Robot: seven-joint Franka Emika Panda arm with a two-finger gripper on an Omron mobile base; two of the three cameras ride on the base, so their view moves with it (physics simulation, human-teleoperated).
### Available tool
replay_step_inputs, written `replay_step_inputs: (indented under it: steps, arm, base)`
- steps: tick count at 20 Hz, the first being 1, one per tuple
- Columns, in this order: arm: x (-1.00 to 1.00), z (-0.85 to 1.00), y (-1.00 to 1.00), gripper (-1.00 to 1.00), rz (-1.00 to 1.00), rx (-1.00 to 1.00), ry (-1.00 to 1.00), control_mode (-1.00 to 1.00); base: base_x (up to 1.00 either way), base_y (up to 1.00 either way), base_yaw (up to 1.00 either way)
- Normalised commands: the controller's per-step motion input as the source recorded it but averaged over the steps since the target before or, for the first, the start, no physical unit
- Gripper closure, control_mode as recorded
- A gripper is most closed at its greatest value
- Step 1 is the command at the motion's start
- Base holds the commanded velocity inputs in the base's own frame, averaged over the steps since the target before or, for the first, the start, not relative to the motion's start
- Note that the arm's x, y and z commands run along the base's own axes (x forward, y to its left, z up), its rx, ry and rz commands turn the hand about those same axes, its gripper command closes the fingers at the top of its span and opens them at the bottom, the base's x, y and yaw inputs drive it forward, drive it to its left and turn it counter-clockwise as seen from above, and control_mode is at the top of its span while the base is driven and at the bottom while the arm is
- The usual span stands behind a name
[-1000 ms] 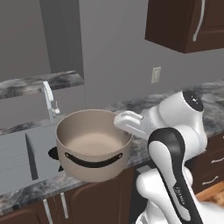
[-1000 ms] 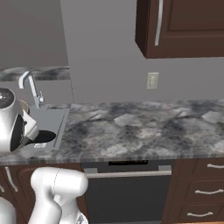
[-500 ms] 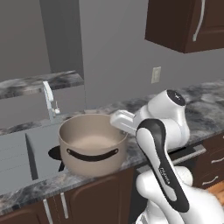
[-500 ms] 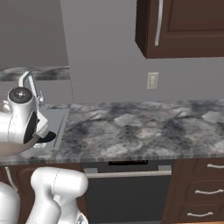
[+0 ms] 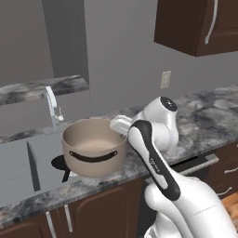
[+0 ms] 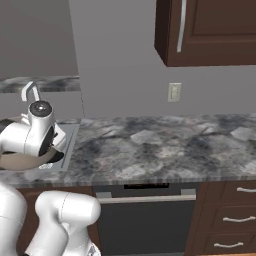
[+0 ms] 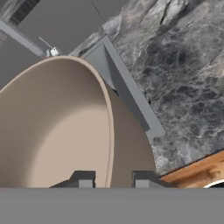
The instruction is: Move the pot and pan from the stove into the sink.
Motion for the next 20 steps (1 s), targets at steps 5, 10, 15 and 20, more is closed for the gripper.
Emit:
replay_step_inputs:
  steps: [5,10,15,20]
  arm:
    - [0.71,-0.29,0.46,1.0,-0.04,-0.01,0.0,-1.0]
    - [0.57,-0.26,0.44,1.0,-0.04,0.0,0.0,-1.0]
    - [0.42,-0.21,0.29,1.0,-0.04,-0.01,0.0,-1.0]
    - [0.32,-0.19,0.22,1.0,-0.04,-0.03,0.0,-1.0]
  base:
    - [0.0,0.0,0.0]
    - [0.0,0.0,0.0]
    - [0.0,0.0,0.0]
    - [0.0,0.0,0.0]
